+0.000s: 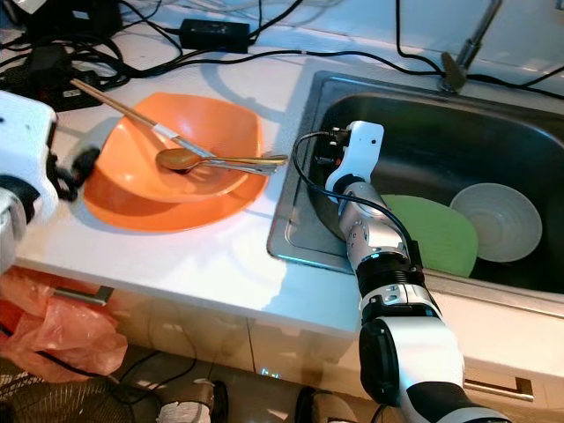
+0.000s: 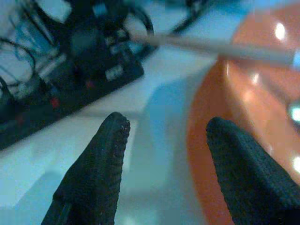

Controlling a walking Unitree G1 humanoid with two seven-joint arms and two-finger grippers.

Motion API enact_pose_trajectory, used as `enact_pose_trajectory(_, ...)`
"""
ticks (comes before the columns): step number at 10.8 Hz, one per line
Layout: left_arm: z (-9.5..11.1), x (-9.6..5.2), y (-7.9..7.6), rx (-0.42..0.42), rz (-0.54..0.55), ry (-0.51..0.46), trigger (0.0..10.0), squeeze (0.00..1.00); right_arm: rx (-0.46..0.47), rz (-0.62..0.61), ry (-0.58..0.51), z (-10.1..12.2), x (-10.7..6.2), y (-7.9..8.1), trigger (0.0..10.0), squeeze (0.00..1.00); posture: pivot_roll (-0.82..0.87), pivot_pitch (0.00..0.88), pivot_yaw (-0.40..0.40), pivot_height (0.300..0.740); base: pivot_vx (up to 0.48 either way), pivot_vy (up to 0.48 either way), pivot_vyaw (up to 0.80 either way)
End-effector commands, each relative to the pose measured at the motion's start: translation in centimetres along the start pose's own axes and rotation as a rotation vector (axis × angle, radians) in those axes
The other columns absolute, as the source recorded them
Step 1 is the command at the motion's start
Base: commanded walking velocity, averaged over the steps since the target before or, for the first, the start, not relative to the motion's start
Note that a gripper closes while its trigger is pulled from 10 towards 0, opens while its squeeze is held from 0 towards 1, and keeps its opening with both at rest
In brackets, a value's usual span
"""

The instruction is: Kitchen organization

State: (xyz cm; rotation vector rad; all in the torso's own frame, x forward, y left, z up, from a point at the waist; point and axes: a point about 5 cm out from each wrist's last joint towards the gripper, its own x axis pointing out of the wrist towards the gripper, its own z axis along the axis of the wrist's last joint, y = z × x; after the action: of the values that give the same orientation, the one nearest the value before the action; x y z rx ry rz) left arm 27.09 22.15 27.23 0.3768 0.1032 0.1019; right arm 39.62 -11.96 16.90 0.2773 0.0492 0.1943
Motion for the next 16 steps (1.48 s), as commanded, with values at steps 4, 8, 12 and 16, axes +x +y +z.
enact_pose_trajectory(4,4.3,-0.3,0.4,0.0,0.061,-0.313,10.0,0.0,-0.001,-0.004,-0.01,0.1,0.0,-0.2,10.0,0.0,0.22,0.141,-0.066,0.723,0.0,0.0,0.0)
enact_pose_trajectory(8,6.1,1.1,-6.4,0.112,-0.239,-0.528,10.0,0.0,0.006,-0.018,-0.014,0.0,-0.1,-0.4,10.0,0.0,0.21,0.118,-0.055,0.723,0.0,0.0,0.0)
enact_pose_trajectory(12,5.8,3.0,-10.5,0.17,-0.38,-0.595,10.0,0.0,0.009,-0.048,-0.037,0.2,-0.4,-1.2,10.0,0.0,0.17,0.125,-0.033,0.723,0.0,0.0,0.0)
enact_pose_trajectory(16,5.5,5.0,-4.0,-0.266,-0.04,-0.549,10.0,0.0,0.008,-0.051,-0.031,0.0,-0.5,-1.3,10.0,0.0,0.17,0.132,-0.044,0.723,0.0,0.0,0.0)
